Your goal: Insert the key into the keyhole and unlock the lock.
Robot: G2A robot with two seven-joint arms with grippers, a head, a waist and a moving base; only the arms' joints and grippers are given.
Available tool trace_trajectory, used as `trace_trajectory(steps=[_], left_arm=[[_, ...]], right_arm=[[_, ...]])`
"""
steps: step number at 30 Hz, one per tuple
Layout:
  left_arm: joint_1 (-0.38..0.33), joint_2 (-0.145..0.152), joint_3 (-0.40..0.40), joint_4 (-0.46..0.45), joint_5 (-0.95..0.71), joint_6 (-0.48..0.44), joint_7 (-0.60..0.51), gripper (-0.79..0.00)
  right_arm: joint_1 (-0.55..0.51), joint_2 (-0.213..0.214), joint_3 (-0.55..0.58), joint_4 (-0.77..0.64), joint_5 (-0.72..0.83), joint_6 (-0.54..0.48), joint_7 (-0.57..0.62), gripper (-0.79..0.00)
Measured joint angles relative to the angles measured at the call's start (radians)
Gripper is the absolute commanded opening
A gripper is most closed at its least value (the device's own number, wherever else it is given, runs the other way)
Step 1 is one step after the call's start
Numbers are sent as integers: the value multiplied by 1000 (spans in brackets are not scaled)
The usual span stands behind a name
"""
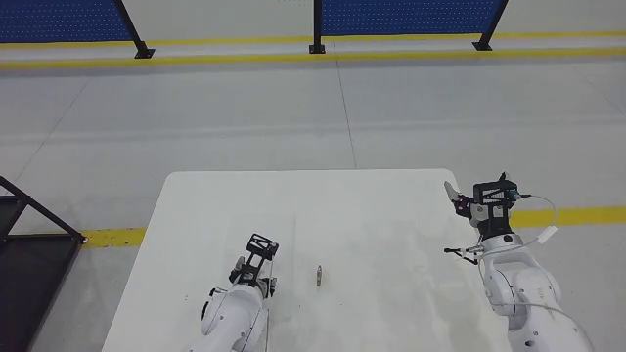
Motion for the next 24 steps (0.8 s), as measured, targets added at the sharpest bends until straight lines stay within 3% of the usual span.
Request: trace_trajectory(steps=[12,24], left_arm=[[-44,-21,22,58,12,66,-30,-480],[-43,-31,9,62,12,71,-26,-631]], right_arm=[[0,0,0,0,0,0,0,0],[0,0,0,0,0,0,0,0]])
